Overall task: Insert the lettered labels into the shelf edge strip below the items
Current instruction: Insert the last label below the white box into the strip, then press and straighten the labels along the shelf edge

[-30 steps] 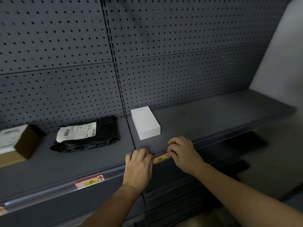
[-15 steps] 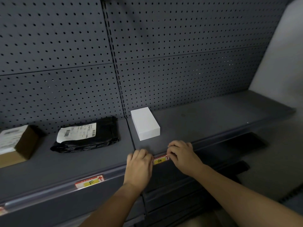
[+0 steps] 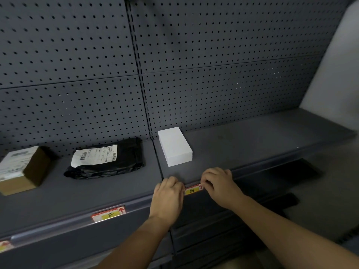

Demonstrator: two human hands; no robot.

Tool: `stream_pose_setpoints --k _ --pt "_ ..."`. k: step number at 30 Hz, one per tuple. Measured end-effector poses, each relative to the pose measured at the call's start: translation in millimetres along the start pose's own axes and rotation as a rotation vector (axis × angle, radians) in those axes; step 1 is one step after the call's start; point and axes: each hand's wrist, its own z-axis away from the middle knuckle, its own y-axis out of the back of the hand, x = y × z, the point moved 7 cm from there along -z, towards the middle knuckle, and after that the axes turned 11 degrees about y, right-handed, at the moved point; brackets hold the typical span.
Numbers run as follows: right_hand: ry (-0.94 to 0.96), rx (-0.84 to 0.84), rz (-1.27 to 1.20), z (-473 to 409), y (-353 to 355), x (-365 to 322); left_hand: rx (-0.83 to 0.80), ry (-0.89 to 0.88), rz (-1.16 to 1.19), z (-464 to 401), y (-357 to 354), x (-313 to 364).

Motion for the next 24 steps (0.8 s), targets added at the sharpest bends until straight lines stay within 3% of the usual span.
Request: stream_pose_setpoints --k 13,16,24 --pt "0.003 0.013 0.020 0 1 -1 -0.042 0.019 -0.006 -1 0 -2" --pt "0.051 0.084 0.012 -3 3 -7 -0.059 -0.016 0.024 4 9 -4" --pt "0.289 0.224 -0.075 -40 -25 -108 0.018 0.008 0.033 39 60 -73"
